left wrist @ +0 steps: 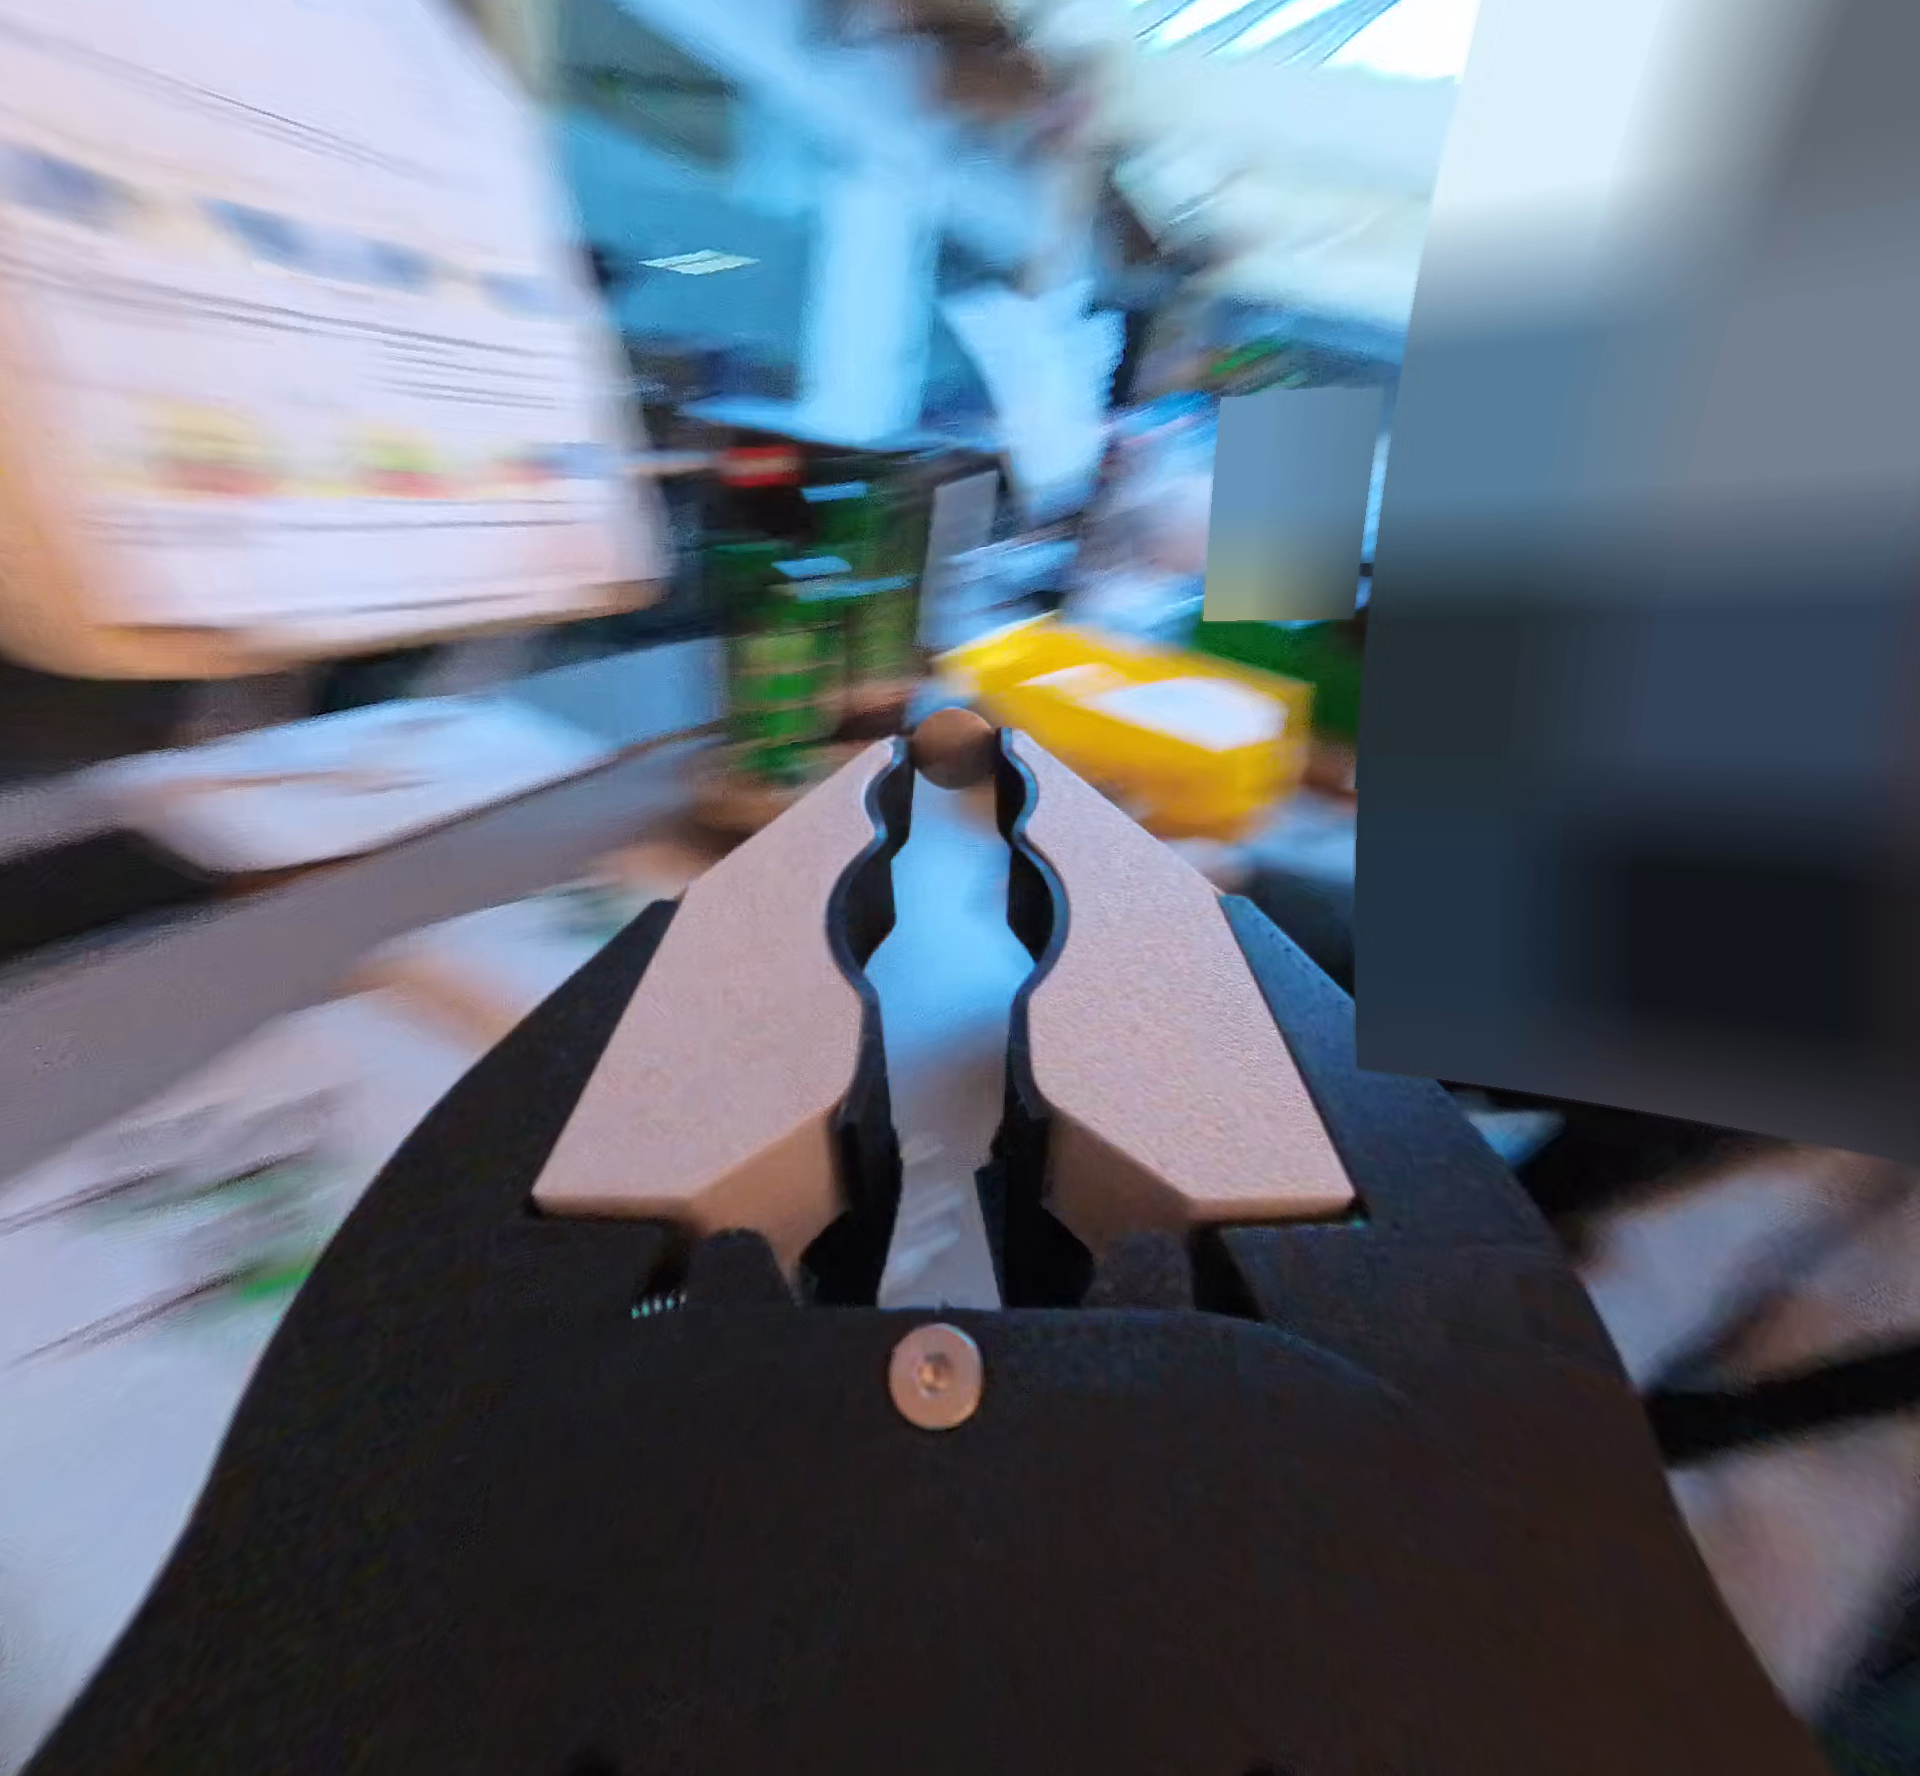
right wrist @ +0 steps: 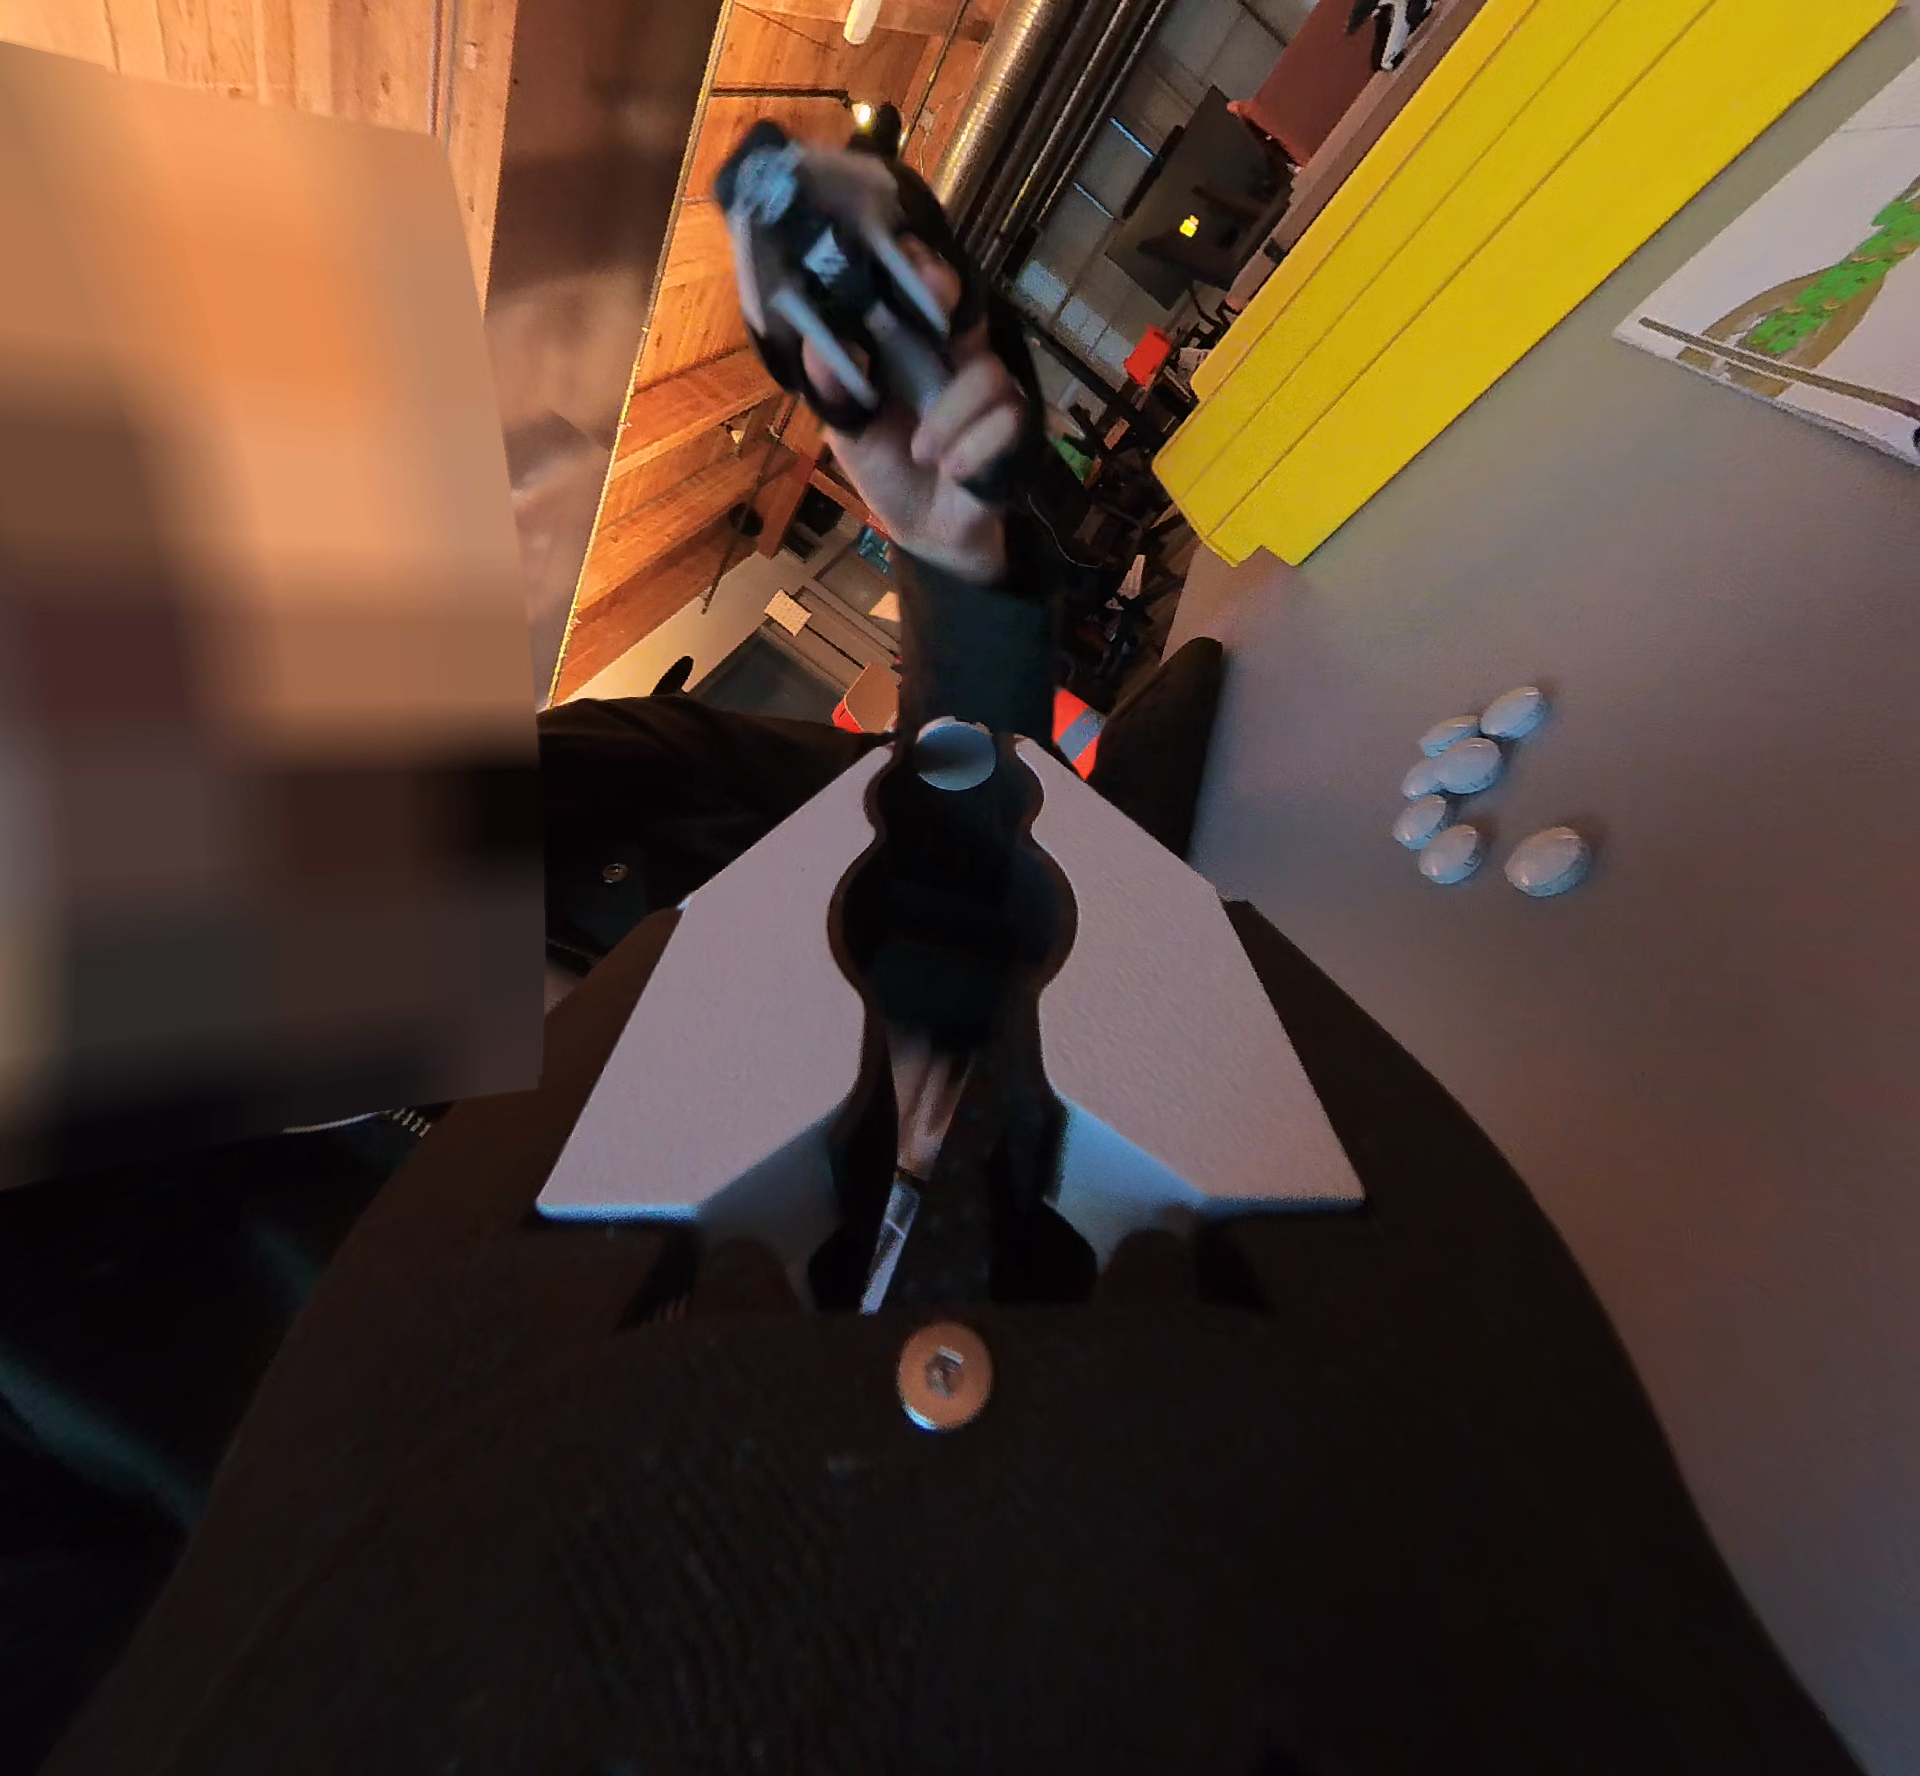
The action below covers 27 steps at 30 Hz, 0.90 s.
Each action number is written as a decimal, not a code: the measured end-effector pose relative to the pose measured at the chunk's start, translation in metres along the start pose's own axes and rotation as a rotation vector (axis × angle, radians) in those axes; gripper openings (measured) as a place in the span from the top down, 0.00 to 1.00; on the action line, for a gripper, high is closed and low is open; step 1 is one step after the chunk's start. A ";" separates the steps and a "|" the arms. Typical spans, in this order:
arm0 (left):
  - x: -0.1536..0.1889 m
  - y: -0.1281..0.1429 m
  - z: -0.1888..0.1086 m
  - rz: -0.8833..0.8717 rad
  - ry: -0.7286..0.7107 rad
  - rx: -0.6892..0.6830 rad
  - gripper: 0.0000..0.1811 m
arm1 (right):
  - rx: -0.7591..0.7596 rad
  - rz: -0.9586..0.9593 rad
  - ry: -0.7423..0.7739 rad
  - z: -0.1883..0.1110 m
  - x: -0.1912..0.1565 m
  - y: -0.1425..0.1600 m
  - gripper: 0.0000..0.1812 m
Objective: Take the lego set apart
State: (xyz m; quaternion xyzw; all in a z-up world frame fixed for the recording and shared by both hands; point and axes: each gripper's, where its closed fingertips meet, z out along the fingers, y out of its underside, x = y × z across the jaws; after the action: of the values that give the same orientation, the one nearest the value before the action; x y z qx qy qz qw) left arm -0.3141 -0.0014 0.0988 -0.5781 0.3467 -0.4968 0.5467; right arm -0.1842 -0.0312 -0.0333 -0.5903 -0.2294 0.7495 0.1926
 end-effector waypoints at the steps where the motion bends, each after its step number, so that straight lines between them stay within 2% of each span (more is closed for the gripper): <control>1: -0.034 -0.012 -0.030 0.156 -0.259 -0.089 0.92 | 0.001 0.003 0.004 0.000 0.001 0.000 0.92; 3: -0.110 -0.033 -0.116 0.439 -0.787 -0.315 0.92 | -0.006 0.011 0.011 0.002 0.004 0.001 0.92; 4: -0.137 -0.024 -0.150 0.457 -0.907 -0.486 0.93 | -0.019 0.011 0.021 0.004 0.005 0.003 0.92; 6: -0.175 0.033 -0.199 0.210 -0.940 -0.860 0.92 | -0.047 0.010 0.030 0.007 0.008 0.009 0.92; 7: -0.190 0.057 -0.215 0.113 -0.937 -0.968 0.92 | -0.055 0.014 0.026 0.009 0.008 0.010 0.92; 10: -0.226 0.114 -0.242 0.034 -0.903 -1.143 0.92 | -0.071 0.017 0.033 0.012 0.010 0.014 0.92; 13: -0.242 0.152 -0.260 0.004 -0.890 -1.280 0.92 | -0.064 0.012 0.046 0.011 0.011 0.013 0.92; 15: -0.248 0.162 -0.263 -0.006 -0.891 -1.283 0.92 | -0.055 0.005 0.059 0.009 0.013 0.012 0.92; 19: -0.253 0.147 -0.258 -0.035 -0.919 -1.142 0.63 | -0.057 -0.010 0.078 0.009 0.016 0.012 0.92; 20: -0.252 0.139 -0.260 -0.031 -0.932 -1.117 0.60 | -0.060 -0.017 0.083 0.010 0.016 0.012 0.92; 24: -0.236 0.102 -0.249 0.129 -0.920 -1.012 0.66 | -0.062 -0.046 0.097 0.012 0.015 0.012 0.92; 27: -0.235 0.108 -0.251 0.144 -0.892 -1.066 0.71 | -0.057 -0.041 0.090 0.012 0.014 0.011 0.92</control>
State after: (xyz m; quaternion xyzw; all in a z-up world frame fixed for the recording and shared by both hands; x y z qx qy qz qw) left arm -0.6007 0.1312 -0.0757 -0.8917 0.3232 0.0633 0.3104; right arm -0.1997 -0.0336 -0.0486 -0.6240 -0.2538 0.7111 0.2010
